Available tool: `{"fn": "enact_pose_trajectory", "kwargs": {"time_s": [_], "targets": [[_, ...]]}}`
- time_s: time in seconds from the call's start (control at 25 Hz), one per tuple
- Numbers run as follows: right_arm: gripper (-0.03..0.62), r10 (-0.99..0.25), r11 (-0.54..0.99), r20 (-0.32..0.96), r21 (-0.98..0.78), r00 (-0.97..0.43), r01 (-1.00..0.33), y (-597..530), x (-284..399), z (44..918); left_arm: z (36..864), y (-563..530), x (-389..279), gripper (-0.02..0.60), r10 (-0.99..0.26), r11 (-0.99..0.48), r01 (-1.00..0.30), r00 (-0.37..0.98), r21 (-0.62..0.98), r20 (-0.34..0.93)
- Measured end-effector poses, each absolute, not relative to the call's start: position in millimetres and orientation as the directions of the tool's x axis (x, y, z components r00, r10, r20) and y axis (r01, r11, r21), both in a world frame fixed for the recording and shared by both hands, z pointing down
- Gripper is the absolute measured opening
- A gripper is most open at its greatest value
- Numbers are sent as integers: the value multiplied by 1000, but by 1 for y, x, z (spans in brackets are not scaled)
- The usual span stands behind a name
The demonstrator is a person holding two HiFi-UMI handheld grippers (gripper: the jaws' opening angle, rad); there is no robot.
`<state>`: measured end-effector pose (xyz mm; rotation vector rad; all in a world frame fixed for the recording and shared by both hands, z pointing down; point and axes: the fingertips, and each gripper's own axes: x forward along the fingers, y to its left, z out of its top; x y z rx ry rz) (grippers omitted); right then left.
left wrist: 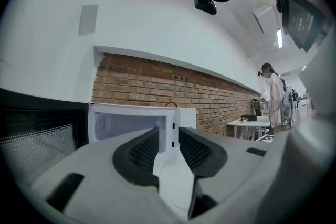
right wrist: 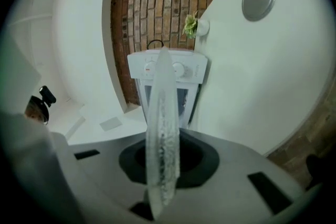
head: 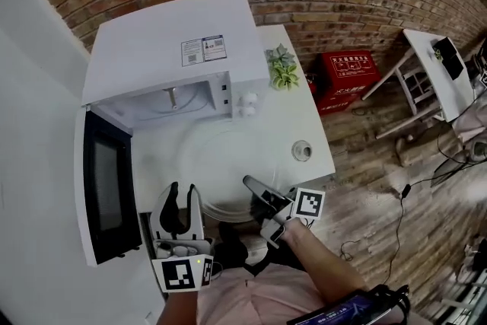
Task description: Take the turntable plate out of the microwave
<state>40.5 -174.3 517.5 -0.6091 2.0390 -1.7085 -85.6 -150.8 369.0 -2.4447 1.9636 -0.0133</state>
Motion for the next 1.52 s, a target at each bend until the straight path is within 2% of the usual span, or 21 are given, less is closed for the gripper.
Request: {"fn": "enact_pose_trajectory", "kwargs": {"time_s": [0.36, 0.64, 1.52], "targets": [[28, -597, 142, 11, -983, -802, -119, -184, 147, 537, 376, -167, -15, 129, -979, -203, -979, 203, -14, 7], [28, -601, 121, 37, -983, -798, -136, -202, 201, 556, 381, -179, 28, 129, -981, -192, -981, 191, -31, 19], [28, -539, 104, 20, -991, -842, -89, -243, 208, 566, 392, -196, 33, 129, -995, -83, -994, 79, -64, 63]]}}
